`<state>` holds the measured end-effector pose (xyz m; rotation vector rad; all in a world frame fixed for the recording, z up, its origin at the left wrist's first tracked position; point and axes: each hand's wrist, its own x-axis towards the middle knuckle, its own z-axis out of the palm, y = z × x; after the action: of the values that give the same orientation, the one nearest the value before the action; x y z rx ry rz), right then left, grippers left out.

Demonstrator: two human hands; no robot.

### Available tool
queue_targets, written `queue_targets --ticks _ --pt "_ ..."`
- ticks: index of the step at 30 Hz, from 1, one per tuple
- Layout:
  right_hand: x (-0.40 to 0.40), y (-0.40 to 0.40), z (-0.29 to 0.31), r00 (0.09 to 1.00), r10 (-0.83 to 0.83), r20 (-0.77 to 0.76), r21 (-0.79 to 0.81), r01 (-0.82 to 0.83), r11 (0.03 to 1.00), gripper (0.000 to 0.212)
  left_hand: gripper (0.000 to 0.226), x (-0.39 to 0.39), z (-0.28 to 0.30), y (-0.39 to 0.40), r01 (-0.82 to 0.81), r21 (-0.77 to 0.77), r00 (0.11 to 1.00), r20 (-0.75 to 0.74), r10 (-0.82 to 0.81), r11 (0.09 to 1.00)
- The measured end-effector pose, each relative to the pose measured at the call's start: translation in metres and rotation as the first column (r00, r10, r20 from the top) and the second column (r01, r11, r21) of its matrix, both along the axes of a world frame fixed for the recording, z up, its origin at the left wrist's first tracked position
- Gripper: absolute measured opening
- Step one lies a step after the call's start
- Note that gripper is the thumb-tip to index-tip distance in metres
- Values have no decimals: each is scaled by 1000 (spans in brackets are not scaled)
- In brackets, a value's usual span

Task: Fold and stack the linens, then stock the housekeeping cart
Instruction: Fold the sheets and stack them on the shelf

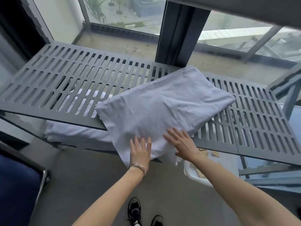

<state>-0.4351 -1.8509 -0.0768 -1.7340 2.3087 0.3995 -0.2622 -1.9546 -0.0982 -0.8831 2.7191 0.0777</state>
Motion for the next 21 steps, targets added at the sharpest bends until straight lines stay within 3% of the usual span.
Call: queue_targets --ticks 2,5,8,12,14,17,19,21 --pt "-27 6 -1 996 -19 -90 18 21 1000 100 79 -4 -3 7 95 -26 995 -11 -95 995" --pt "-54 -5 2 990 -114 -82 51 118 992 109 89 -23 -6 18 160 12 986 -44 -159 987" --pt "-69 -13 7 990 -113 -90 231 131 964 108 63 -51 -31 18 240 -89 967 -66 -246 967" --pt "-66 -14 8 991 28 -130 -19 -31 999 67 48 -60 -13 -11 286 -20 949 -134 -286 958" --pt "-45 -15 7 993 40 -112 -119 -53 991 61 46 -44 -2 -36 372 -33 917 -147 -372 928" --pt "-7 -28 2 990 136 -33 -256 -140 957 63 45 -4 11 -108 431 -246 873 -128 -470 868" --pt "6 -39 1 990 137 15 -167 -132 977 81 46 25 24 -164 360 -356 915 -44 -400 862" --pt "9 -47 3 1000 6 28 -23 -6 1000 100 49 42 47 -201 250 -333 960 208 -188 909"
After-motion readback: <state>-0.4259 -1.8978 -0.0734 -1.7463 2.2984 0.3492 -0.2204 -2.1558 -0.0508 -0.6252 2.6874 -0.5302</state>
